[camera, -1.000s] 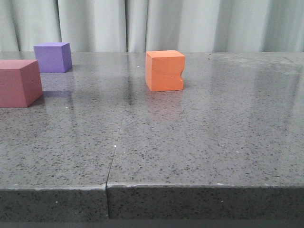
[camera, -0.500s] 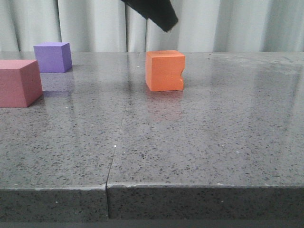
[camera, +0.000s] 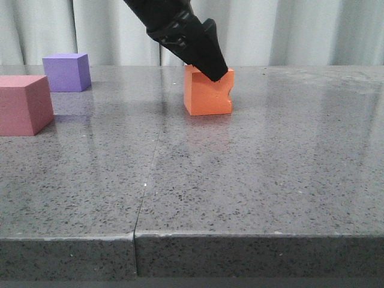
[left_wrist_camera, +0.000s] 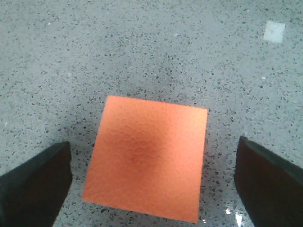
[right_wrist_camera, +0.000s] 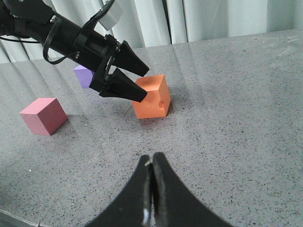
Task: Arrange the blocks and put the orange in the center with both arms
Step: 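Lower the open left gripper over the orange cube and close on it, then lift the orange cube and carry it toward the purple cube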
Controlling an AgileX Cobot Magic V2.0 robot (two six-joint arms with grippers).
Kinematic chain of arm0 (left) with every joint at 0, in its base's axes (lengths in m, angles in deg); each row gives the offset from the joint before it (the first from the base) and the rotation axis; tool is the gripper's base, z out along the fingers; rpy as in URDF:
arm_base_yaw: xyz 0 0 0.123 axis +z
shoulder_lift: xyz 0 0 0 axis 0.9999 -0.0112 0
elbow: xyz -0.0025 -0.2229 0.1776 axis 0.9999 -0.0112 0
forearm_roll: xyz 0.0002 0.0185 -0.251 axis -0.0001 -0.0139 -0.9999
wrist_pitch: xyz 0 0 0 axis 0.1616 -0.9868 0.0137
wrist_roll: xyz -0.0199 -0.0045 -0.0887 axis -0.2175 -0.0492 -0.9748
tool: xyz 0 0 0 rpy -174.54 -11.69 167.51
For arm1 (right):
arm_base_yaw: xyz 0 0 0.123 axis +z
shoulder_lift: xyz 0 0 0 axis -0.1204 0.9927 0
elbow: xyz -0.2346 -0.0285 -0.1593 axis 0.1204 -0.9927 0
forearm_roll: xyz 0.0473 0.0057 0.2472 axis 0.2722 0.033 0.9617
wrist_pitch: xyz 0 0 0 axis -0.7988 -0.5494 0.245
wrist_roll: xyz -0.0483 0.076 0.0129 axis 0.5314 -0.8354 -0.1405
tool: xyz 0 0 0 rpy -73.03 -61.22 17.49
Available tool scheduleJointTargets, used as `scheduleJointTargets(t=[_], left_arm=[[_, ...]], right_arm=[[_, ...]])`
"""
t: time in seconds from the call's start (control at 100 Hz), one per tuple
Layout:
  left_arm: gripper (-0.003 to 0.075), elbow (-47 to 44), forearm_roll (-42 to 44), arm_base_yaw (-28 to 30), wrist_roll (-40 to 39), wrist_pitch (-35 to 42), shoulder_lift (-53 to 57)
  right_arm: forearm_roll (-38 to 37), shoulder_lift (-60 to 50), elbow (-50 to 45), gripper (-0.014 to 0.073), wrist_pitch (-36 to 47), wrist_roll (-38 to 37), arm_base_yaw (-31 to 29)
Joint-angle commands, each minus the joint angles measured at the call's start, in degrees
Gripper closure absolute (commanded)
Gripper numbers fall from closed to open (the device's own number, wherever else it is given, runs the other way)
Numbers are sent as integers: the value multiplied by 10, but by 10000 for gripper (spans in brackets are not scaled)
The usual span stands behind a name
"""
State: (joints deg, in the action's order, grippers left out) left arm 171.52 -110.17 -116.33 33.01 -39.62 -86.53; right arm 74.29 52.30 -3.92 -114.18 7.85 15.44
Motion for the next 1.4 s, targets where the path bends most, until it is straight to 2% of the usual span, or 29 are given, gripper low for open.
scheduleJointTargets(t=[0.0, 0.25, 0.44, 0.51, 0.75, 0.89, 1.13, 1.39], left_arm=[[67, 18, -23, -5, -7, 21, 29], [74, 18, -22, -5, -7, 0, 13], [109, 18, -24, -8, -7, -5, 8], [161, 18, -24, -8, -7, -5, 8], [420, 18, -24, -8, -7, -5, 8], [500, 18, -25, -8, -7, -6, 8], [504, 52, -25, -8, -14, -10, 15], [504, 80, 12, -2, -114, -6, 59]], right_arm=[[3, 6, 15, 649, 41, 7, -2], [3, 6, 15, 649, 41, 7, -2], [3, 6, 15, 649, 41, 7, -2], [3, 6, 15, 649, 41, 7, -2], [3, 6, 15, 649, 41, 7, -2], [3, 6, 15, 649, 41, 7, -2], [3, 6, 15, 649, 41, 7, -2], [3, 6, 15, 649, 41, 7, -2]])
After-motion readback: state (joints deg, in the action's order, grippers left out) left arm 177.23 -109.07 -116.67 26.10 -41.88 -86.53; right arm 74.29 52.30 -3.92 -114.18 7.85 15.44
